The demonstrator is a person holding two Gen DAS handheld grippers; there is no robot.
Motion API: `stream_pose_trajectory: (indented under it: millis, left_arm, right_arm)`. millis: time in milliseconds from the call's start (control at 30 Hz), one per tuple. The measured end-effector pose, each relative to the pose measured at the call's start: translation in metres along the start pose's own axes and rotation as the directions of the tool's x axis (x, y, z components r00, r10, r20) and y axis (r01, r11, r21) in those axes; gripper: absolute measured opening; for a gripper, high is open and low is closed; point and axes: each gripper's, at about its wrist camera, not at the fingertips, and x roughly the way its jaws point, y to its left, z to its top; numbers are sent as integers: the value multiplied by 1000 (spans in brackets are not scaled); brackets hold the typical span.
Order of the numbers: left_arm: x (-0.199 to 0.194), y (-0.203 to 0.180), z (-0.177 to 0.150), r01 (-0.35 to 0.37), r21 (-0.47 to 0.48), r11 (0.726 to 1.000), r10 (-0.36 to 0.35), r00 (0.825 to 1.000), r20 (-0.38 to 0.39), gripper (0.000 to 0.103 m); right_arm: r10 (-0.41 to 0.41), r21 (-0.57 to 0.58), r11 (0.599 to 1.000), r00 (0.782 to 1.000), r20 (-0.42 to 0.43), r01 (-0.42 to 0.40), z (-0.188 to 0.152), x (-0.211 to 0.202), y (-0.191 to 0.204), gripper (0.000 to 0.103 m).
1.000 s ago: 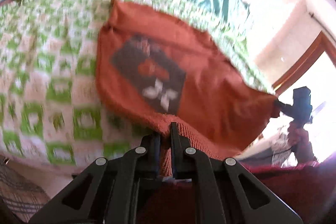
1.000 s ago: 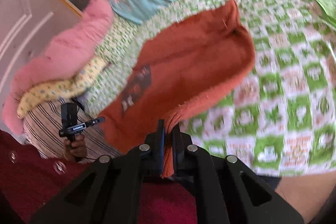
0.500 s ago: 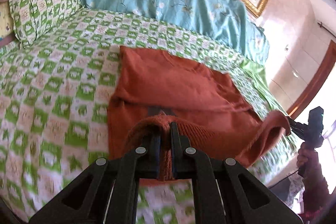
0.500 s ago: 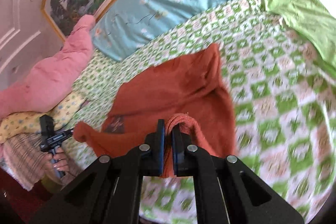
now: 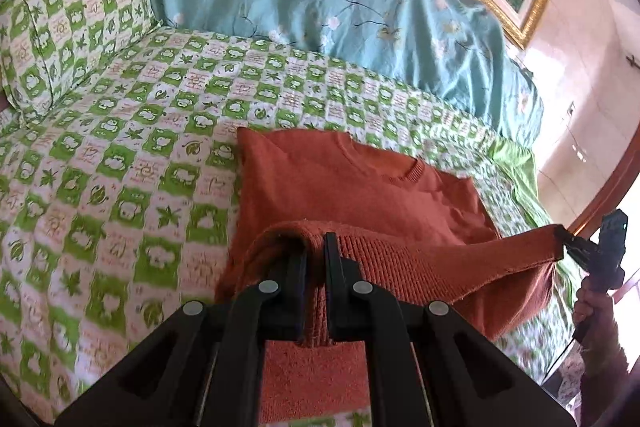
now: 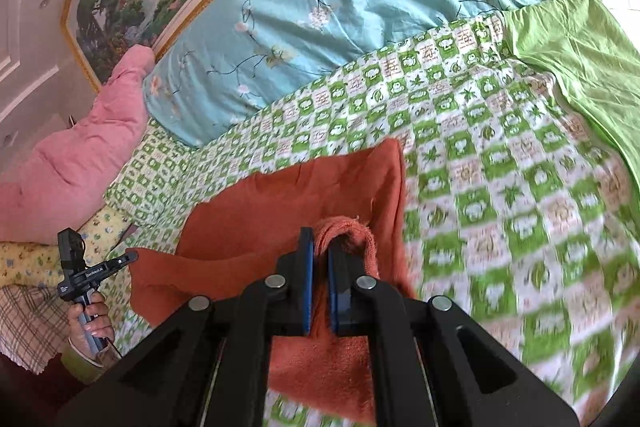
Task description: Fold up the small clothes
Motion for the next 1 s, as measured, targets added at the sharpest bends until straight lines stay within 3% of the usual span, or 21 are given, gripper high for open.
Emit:
stream_pose_trajectory:
  millis: [333,667,1000]
  left_arm:
    - [49,17,37,-35,-47,998,35,999,-2,5]
    - [103,42,40,-91,-80,993,84,993,-78,6]
    - [120,38,51,-163,-18,986,161,982,-97,6]
  right_arm:
    - [-16,-7,1000,1000,-21,15,32,55,-15,7]
    - [-102,-4,995,988,-112,102,30,109,-42,7]
    - [-187,-30,982,973,-135,184,38,125,-44,7]
